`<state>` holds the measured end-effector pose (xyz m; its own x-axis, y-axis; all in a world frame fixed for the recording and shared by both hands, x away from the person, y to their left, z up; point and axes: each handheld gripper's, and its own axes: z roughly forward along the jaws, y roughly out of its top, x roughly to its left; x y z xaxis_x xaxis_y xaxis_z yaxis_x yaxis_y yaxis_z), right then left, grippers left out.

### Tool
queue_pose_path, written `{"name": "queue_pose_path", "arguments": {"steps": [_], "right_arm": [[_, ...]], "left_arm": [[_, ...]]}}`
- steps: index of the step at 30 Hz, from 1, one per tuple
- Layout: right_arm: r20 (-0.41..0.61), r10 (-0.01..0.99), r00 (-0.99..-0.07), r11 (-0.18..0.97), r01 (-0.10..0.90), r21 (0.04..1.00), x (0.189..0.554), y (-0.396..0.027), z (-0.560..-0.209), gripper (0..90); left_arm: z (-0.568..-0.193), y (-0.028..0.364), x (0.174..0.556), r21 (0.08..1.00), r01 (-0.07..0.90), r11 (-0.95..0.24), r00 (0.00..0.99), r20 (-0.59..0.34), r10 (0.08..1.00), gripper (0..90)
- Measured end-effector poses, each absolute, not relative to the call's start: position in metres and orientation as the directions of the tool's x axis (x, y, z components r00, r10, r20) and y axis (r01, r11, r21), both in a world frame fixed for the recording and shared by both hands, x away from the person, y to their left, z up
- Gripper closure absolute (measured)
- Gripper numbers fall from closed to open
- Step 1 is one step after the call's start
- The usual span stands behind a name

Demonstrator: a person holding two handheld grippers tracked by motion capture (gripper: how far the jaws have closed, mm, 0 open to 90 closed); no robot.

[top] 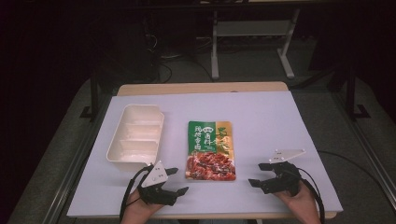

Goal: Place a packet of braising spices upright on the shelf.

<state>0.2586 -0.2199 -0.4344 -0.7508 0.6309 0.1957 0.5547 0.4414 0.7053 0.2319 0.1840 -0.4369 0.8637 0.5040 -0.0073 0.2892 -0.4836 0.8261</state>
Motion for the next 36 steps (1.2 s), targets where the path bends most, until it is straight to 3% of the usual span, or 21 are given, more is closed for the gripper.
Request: {"name": "queue_pose_path", "arguments": {"steps": [13, 27, 32, 36], "right_arm": [[0.260, 0.649, -0.715, 0.348, 0.583, 0.734, 0.263, -0.234, -0.434, 24.8], [0.230, 0.629, -0.743, 0.376, 0.550, 0.746, 0.273, -0.227, -0.431, 25.6], [0.230, 0.628, -0.743, 0.377, 0.549, 0.746, 0.273, -0.225, -0.431, 25.7], [0.212, 0.629, -0.748, 0.391, 0.540, 0.746, 0.273, -0.222, -0.430, 26.0]], "left_arm": [[-0.439, 0.183, 0.240, 0.826, 0.294, -0.481, 0.870, -0.023, 0.492, 30.7], [-0.427, 0.175, 0.252, 0.840, 0.284, -0.462, 0.869, -0.022, 0.494, 59.9], [-0.420, 0.159, 0.257, 0.825, 0.236, -0.514, 0.874, 0.052, 0.484, 72.4], [-0.428, 0.151, 0.266, 0.789, 0.262, -0.555, 0.876, 0.048, 0.480, 83.1]]}}
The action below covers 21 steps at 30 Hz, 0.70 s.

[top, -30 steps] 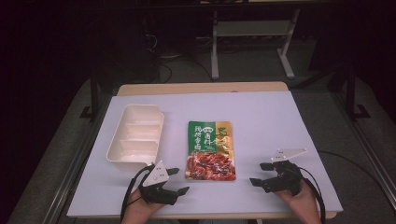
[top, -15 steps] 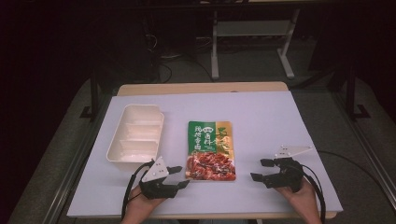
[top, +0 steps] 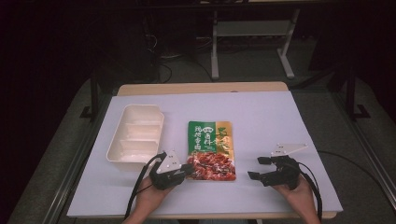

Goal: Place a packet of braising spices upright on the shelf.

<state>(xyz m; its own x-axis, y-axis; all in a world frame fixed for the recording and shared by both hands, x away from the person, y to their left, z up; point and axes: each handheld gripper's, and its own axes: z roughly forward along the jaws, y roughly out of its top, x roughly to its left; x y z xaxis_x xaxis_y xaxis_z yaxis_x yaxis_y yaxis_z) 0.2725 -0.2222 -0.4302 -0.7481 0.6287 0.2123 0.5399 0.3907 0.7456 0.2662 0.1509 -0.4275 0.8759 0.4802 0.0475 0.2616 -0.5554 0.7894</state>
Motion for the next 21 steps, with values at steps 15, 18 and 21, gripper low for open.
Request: {"name": "queue_pose_path", "arguments": {"steps": [15, 18, 21], "right_arm": [[0.198, 0.610, -0.767, 0.470, 0.552, 0.689, 0.323, -0.183, -0.420, 22.4], [0.171, 0.612, -0.772, 0.483, 0.537, 0.692, 0.337, -0.171, -0.414, 22.3], [0.175, 0.615, -0.769, 0.494, 0.548, 0.675, 0.352, -0.164, -0.410, 21.9]], "left_arm": [[-0.447, 0.140, 0.278, 0.699, 0.315, -0.641, 0.880, 0.037, 0.473, 89.9], [-0.447, 0.141, 0.279, 0.702, 0.323, -0.634, 0.881, 0.022, 0.473, 89.9], [-0.447, 0.142, 0.280, 0.705, 0.336, -0.625, 0.880, 0.001, 0.475, 89.9]]}}
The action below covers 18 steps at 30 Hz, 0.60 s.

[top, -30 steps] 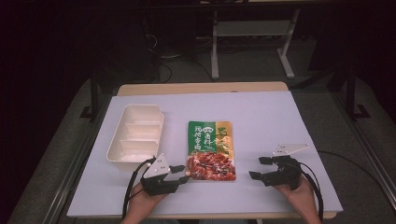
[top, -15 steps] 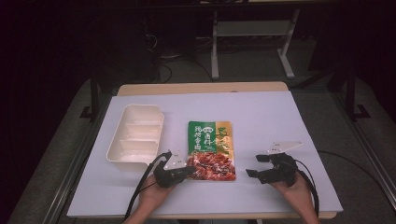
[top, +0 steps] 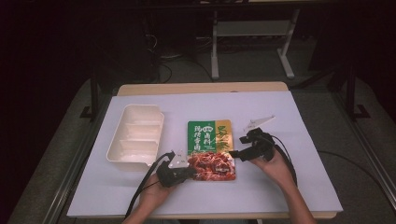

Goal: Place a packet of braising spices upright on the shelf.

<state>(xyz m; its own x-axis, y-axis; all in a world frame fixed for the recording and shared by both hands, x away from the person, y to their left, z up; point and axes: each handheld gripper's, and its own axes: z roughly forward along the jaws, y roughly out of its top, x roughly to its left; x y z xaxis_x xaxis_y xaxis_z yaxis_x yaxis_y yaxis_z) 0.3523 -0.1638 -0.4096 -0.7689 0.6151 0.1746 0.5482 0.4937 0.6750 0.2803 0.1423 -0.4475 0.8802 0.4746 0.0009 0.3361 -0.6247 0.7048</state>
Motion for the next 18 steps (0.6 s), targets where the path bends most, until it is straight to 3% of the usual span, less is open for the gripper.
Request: {"name": "queue_pose_path", "arguments": {"steps": [13, 18], "right_arm": [[0.191, 0.654, -0.732, 0.480, 0.597, 0.643, 0.406, -0.152, -0.398, 23.8], [0.224, 0.686, -0.692, 0.449, 0.645, 0.618, 0.427, -0.154, -0.410, 24.0]], "left_arm": [[-0.448, 0.143, 0.280, 0.709, 0.334, -0.621, 0.879, 0.004, 0.477, 90.0], [-0.448, 0.143, 0.279, 0.711, 0.331, -0.620, 0.879, 0.006, 0.476, 90.0]]}}
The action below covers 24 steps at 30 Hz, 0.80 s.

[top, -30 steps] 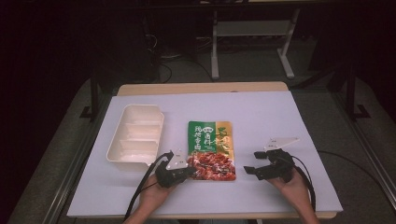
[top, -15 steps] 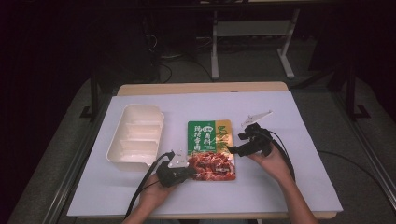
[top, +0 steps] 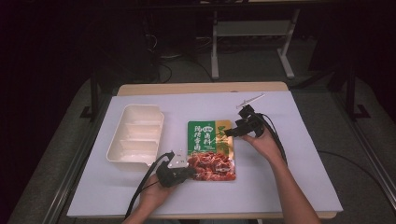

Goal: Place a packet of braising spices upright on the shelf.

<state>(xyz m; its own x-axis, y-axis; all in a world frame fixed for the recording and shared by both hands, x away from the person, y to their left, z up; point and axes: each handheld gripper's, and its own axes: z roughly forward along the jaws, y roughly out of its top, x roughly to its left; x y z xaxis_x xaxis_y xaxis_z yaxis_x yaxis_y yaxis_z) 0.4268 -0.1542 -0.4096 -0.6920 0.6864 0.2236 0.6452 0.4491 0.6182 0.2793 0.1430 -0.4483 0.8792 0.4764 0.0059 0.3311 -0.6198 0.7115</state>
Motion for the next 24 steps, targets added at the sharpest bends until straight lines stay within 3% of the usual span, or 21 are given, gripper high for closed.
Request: {"name": "queue_pose_path", "arguments": {"steps": [12, 24], "right_arm": [[0.291, 0.686, -0.667, 0.428, 0.693, 0.581, 0.436, -0.151, -0.429, 26.7], [0.359, 0.651, -0.669, 0.395, 0.702, 0.592, 0.436, -0.148, -0.433, 41.7]], "left_arm": [[-0.449, 0.144, 0.279, 0.721, 0.333, -0.607, 0.877, -0.001, 0.480, 90.0], [-0.450, 0.145, 0.279, 0.724, 0.331, -0.605, 0.879, -0.003, 0.477, 90.0]]}}
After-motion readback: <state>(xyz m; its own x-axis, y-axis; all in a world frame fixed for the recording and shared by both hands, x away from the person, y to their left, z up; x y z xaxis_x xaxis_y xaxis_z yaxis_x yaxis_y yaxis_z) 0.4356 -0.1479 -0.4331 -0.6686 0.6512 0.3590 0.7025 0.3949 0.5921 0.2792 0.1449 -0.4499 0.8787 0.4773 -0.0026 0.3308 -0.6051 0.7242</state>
